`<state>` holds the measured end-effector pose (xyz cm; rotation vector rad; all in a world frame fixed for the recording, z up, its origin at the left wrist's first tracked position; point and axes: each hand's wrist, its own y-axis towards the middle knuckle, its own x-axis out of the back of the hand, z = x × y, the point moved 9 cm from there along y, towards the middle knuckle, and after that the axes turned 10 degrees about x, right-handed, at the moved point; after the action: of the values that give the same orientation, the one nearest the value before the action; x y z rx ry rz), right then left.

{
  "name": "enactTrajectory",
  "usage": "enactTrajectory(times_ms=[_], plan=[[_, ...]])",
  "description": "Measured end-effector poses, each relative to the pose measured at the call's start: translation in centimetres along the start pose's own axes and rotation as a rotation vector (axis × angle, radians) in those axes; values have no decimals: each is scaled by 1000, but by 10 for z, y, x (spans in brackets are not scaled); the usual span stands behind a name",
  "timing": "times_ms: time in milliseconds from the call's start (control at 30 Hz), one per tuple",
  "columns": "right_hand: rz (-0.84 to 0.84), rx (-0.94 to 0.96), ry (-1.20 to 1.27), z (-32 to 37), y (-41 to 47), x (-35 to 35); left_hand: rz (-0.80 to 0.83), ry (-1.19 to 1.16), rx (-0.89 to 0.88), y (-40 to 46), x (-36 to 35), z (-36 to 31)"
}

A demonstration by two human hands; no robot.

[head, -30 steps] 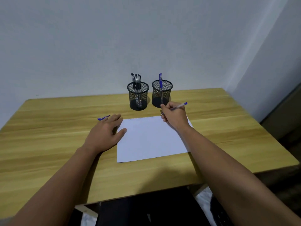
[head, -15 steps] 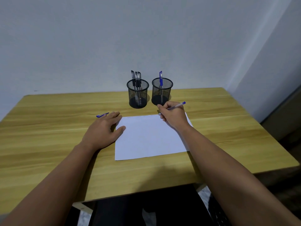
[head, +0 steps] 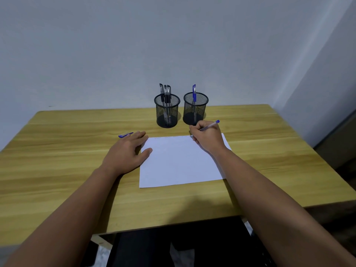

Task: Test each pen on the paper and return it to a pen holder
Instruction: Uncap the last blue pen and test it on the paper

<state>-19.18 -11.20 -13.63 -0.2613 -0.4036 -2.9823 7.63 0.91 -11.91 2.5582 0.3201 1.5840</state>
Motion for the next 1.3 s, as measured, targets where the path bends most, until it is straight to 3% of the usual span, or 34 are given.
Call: enactTrajectory(times_ms=[1300], plan=[[-108,63,-161,-9,10,12,8,-17,-3,0,1,-1]])
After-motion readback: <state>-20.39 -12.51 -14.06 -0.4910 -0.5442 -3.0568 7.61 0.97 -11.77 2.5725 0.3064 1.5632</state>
